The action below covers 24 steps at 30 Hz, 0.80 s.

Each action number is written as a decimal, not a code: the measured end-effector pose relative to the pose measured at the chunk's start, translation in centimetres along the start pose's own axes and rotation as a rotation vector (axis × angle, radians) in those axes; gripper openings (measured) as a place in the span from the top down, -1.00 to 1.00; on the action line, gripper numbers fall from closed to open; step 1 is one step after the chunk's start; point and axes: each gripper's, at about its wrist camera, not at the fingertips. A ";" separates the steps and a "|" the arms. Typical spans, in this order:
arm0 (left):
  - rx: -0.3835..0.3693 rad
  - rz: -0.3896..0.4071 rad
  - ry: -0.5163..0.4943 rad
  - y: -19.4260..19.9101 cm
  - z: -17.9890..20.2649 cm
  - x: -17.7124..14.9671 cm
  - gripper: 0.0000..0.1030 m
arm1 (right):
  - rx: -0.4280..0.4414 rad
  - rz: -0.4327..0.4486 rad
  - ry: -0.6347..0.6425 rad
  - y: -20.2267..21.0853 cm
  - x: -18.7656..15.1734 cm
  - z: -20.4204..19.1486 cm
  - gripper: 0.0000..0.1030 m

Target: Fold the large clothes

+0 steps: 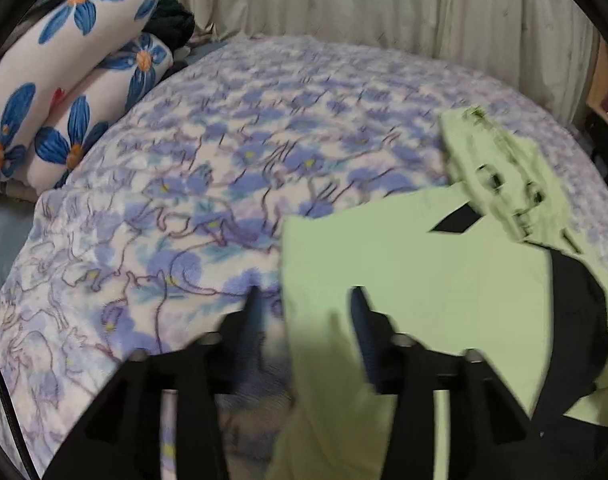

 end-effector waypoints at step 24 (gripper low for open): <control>-0.016 -0.107 -0.017 -0.9 9.0 -6.4 -0.14 | 0.033 -0.249 0.132 -4.5 -9.2 -8.2 -0.12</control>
Point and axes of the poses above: each gripper's, at about its wrist camera, not at the fingertips, and y roughly against the way its jaws point, z to its right, x to its top, and after that the axes turned 15 degrees about -y, right-handed
